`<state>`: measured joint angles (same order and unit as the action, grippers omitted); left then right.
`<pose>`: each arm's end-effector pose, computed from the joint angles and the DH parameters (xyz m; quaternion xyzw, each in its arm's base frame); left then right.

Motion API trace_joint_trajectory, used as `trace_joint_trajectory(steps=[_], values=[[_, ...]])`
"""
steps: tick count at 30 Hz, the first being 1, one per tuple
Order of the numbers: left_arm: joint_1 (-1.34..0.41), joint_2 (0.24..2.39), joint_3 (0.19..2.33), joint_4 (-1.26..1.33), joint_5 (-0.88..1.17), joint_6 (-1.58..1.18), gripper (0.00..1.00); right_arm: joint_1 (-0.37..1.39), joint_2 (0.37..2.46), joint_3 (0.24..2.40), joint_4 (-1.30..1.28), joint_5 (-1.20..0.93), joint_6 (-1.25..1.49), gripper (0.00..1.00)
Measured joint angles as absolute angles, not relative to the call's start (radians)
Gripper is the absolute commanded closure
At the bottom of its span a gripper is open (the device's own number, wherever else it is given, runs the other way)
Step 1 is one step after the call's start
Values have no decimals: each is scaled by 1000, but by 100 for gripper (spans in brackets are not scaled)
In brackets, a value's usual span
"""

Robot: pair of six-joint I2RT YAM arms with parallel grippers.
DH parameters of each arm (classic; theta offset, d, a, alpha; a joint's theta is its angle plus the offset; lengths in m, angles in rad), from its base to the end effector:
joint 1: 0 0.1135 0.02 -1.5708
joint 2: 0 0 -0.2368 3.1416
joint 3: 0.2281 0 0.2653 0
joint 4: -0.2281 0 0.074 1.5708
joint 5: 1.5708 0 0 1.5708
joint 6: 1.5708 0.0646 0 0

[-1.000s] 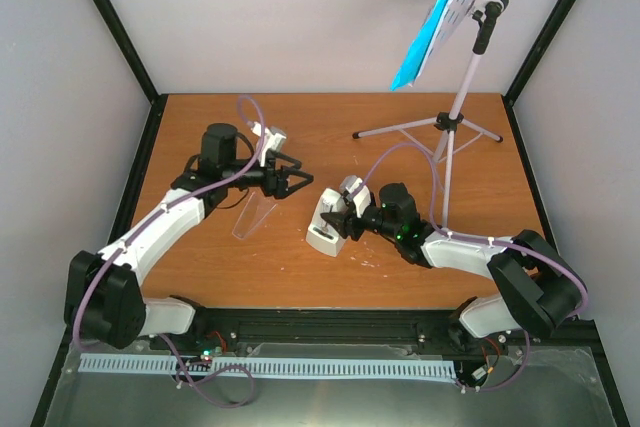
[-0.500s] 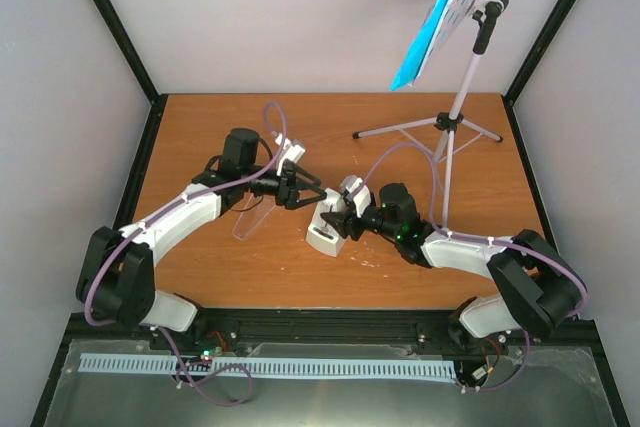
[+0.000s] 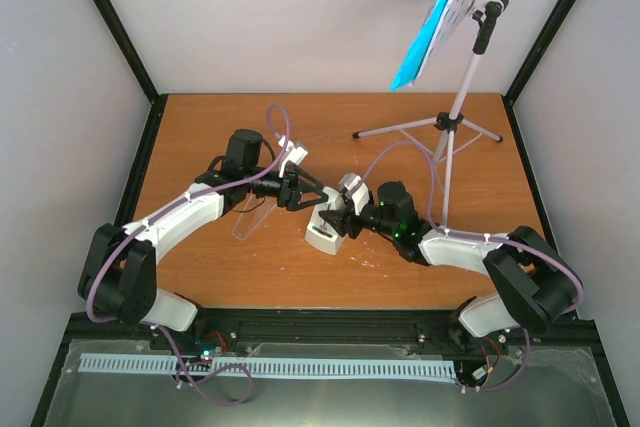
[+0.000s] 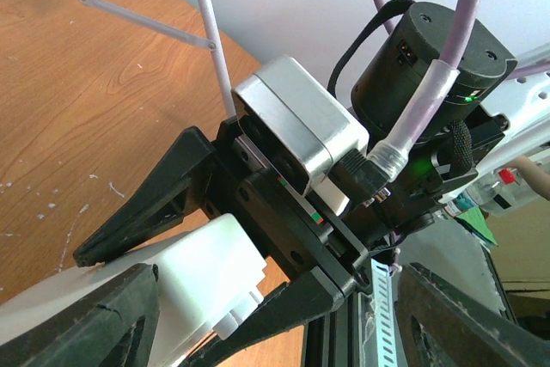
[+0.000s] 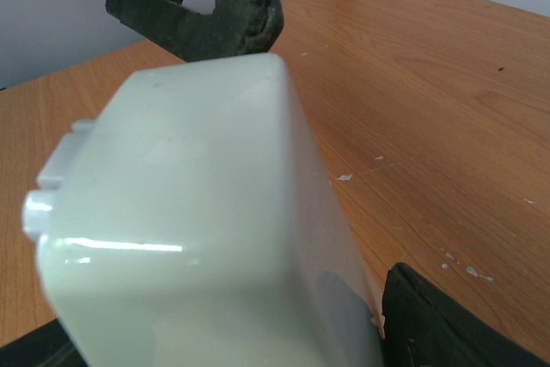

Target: Pack up the instrument practice props

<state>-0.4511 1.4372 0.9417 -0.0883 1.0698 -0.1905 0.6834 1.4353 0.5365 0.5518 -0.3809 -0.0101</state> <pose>0.2741 -0.1957 0.2202 0.3379 0.7199 -0.5545 0.2452 0.2344 0.2218 0.1377 -0.3754 0.7190 0.3326 0.4812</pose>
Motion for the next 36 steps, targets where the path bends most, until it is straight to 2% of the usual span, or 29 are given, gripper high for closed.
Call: trace_joint_trajectory(steps=[12, 15, 18, 21, 25, 30, 36], values=[[-451, 1437, 943, -108, 1063, -186, 26, 683, 1443, 543, 558, -379, 3, 28], [-451, 1437, 948, -124, 1042, -181, 23, 683, 1443, 543, 558, -378, 6, 19], [-452, 1435, 953, -133, 990, -174, 11, 683, 1440, 543, 556, -377, 7, 6], [-452, 1398, 948, -136, 908, -171, 5, 683, 1416, 543, 547, -378, 8, 1], [-452, 1255, 895, -106, 772, -206, 3, 683, 1305, 532, 504, -377, 9, 0], [-453, 1025, 737, 26, 636, -300, 4, 681, 1065, 505, 439, -346, 17, 0], [-530, 1065, 644, 81, 555, -336, 8, 667, 856, 420, 398, -151, 43, 0]])
